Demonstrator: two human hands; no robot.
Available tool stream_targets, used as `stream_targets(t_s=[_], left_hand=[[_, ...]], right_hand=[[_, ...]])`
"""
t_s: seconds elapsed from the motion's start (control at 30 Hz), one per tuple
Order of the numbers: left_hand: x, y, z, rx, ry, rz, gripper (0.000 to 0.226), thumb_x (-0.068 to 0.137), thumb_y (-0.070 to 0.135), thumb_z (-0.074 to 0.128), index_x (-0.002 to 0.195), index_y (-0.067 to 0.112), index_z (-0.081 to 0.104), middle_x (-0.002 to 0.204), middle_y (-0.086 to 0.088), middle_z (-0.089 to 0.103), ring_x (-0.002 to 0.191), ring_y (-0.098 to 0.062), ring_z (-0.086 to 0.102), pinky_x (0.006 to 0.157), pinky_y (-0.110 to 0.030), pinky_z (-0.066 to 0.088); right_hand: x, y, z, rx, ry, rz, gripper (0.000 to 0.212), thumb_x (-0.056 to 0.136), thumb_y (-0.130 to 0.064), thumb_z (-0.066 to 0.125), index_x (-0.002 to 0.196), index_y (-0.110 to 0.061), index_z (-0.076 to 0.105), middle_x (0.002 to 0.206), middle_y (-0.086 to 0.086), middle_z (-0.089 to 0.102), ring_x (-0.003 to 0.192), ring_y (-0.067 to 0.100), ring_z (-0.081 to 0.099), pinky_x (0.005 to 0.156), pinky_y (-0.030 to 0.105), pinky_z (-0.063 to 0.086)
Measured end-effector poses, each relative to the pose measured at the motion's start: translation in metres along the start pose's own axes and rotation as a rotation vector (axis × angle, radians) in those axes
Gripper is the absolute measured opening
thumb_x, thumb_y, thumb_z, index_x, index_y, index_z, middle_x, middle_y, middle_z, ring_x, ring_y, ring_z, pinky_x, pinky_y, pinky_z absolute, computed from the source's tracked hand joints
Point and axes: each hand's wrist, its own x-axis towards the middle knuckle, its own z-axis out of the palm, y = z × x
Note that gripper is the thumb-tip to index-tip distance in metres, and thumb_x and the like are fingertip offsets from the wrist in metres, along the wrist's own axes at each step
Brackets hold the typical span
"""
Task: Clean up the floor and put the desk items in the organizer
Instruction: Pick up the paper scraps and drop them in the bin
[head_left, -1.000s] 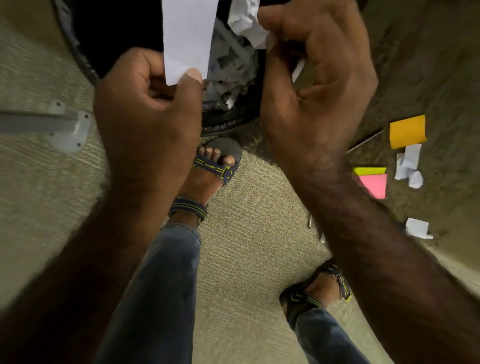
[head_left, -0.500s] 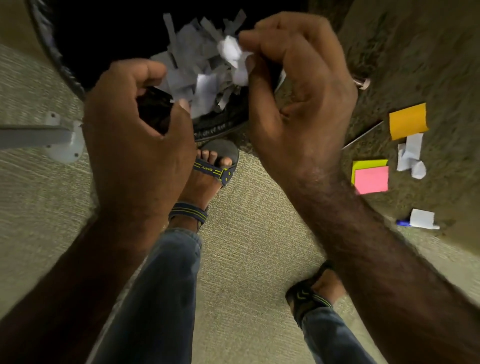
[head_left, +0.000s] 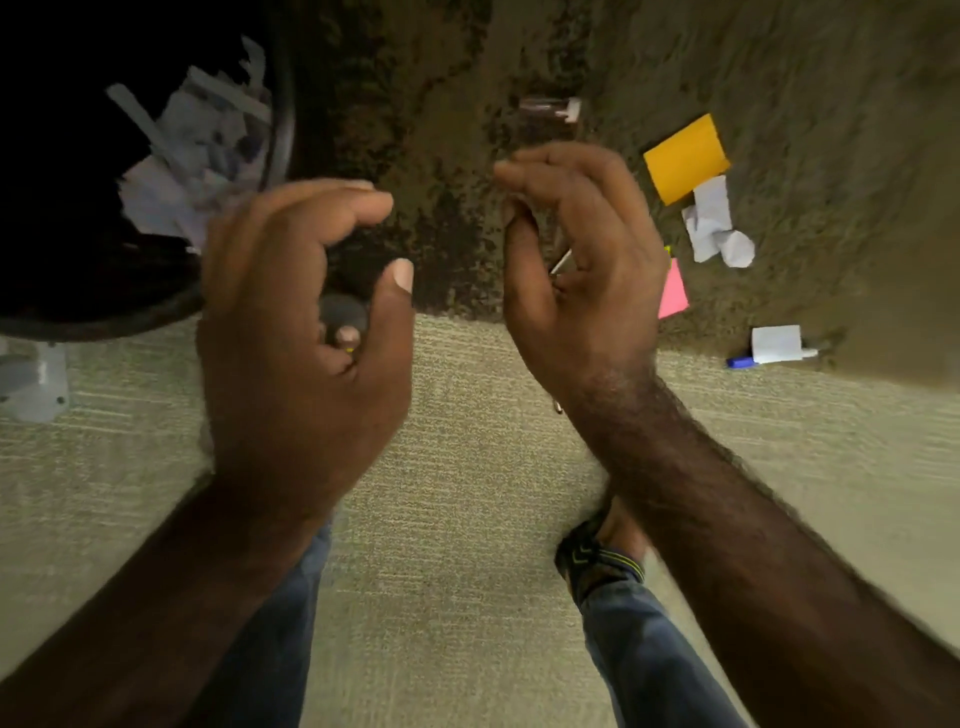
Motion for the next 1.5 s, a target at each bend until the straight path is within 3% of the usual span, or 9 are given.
stream_targets(t_s=[0.2, 0.37, 0.53, 0.83, 0.97, 1.1, 1.2, 1.27, 1.5], left_hand=[[-0.013, 0.034, 0.078, -0.063, -0.436, 0.086, 0.031, 0.094, 0.020, 0.071, 0.124, 0.013, 0.067, 0.123, 0.001, 0.065, 0.117, -0.014, 0.056, 0.104, -0.012, 0.034], [-0.024, 0.041, 0.153, 0.051, -0.716, 0.212, 0.033, 0.091, 0.020, 0.071, 0.123, 0.013, 0.066, 0.119, -0.003, 0.066, 0.113, -0.026, 0.059, 0.102, -0.038, 0.047], [-0.020, 0.057, 0.228, 0.250, -0.907, 0.271, 0.032, 0.093, 0.029, 0.066, 0.123, 0.018, 0.064, 0.117, -0.005, 0.064, 0.114, -0.029, 0.059, 0.098, -0.046, 0.050], [0.017, 0.094, 0.348, 0.264, -0.877, 0.264, 0.037, 0.102, 0.024, 0.057, 0.137, 0.013, 0.055, 0.136, -0.010, 0.055, 0.126, -0.033, 0.052, 0.098, -0.047, 0.047], [0.039, 0.106, 0.386, 0.419, -0.808, 0.464, 0.053, 0.098, 0.009, 0.049, 0.151, 0.013, 0.044, 0.158, -0.012, 0.039, 0.151, -0.035, 0.031, 0.116, -0.046, 0.034], [0.055, 0.120, 0.411, 0.581, -0.825, 0.531, 0.064, 0.099, 0.023, 0.027, 0.161, 0.008, 0.024, 0.170, -0.012, 0.020, 0.160, -0.035, 0.011, 0.115, -0.048, 0.031], [0.062, 0.122, 0.426, 0.668, -0.889, 0.608, 0.080, 0.096, 0.025, 0.049, 0.163, 0.004, 0.010, 0.168, -0.014, 0.022, 0.160, -0.037, 0.011, 0.113, -0.049, 0.031], [0.067, 0.121, 0.429, 0.699, -0.913, 0.627, 0.086, 0.092, 0.021, 0.061, 0.162, 0.004, 0.014, 0.165, -0.014, 0.025, 0.158, -0.036, 0.015, 0.113, -0.048, 0.031], [0.078, 0.123, 0.432, 0.674, -0.905, 0.667, 0.045, 0.099, 0.010, 0.044, 0.144, 0.004, 0.043, 0.152, -0.017, 0.039, 0.143, -0.038, 0.035, 0.108, -0.050, 0.031]], right_hand=[[-0.041, 0.107, -0.060, -0.248, -0.032, 0.213, 0.023, 0.089, 0.005, 0.063, 0.108, -0.003, 0.073, 0.112, 0.014, 0.070, 0.107, 0.031, 0.068, 0.093, 0.037, 0.054], [-0.067, 0.188, -0.102, -0.446, -0.111, 0.391, 0.027, 0.093, -0.008, 0.062, 0.118, -0.009, 0.071, 0.122, 0.012, 0.070, 0.115, 0.033, 0.063, 0.096, 0.040, 0.052], [-0.070, 0.242, -0.123, -0.492, -0.154, 0.406, 0.029, 0.087, -0.004, 0.066, 0.116, -0.006, 0.069, 0.115, 0.017, 0.068, 0.106, 0.039, 0.065, 0.085, 0.047, 0.057], [-0.040, 0.302, -0.132, -0.429, -0.242, 0.490, 0.045, 0.094, -0.003, 0.067, 0.138, -0.003, 0.062, 0.143, 0.019, 0.058, 0.131, 0.038, 0.055, 0.108, 0.045, 0.048], [-0.027, 0.325, -0.130, -0.438, -0.273, 0.496, 0.050, 0.096, -0.011, 0.068, 0.145, -0.010, 0.058, 0.150, 0.013, 0.054, 0.137, 0.033, 0.054, 0.107, 0.045, 0.051], [-0.021, 0.339, -0.132, -0.377, -0.250, 0.465, 0.055, 0.089, -0.011, 0.073, 0.143, -0.012, 0.060, 0.145, 0.011, 0.060, 0.131, 0.030, 0.059, 0.108, 0.040, 0.051], [-0.022, 0.345, -0.130, -0.386, -0.223, 0.438, 0.055, 0.086, -0.008, 0.074, 0.140, -0.013, 0.063, 0.139, 0.008, 0.065, 0.125, 0.028, 0.064, 0.104, 0.036, 0.052], [-0.025, 0.346, -0.127, -0.408, -0.209, 0.431, 0.053, 0.085, -0.004, 0.071, 0.136, -0.013, 0.066, 0.134, 0.009, 0.069, 0.120, 0.029, 0.066, 0.103, 0.037, 0.054], [-0.038, 0.344, -0.124, -0.474, -0.193, 0.483, 0.046, 0.086, 0.006, 0.059, 0.126, -0.015, 0.072, 0.119, 0.010, 0.072, 0.105, 0.034, 0.066, 0.085, 0.040, 0.057]])
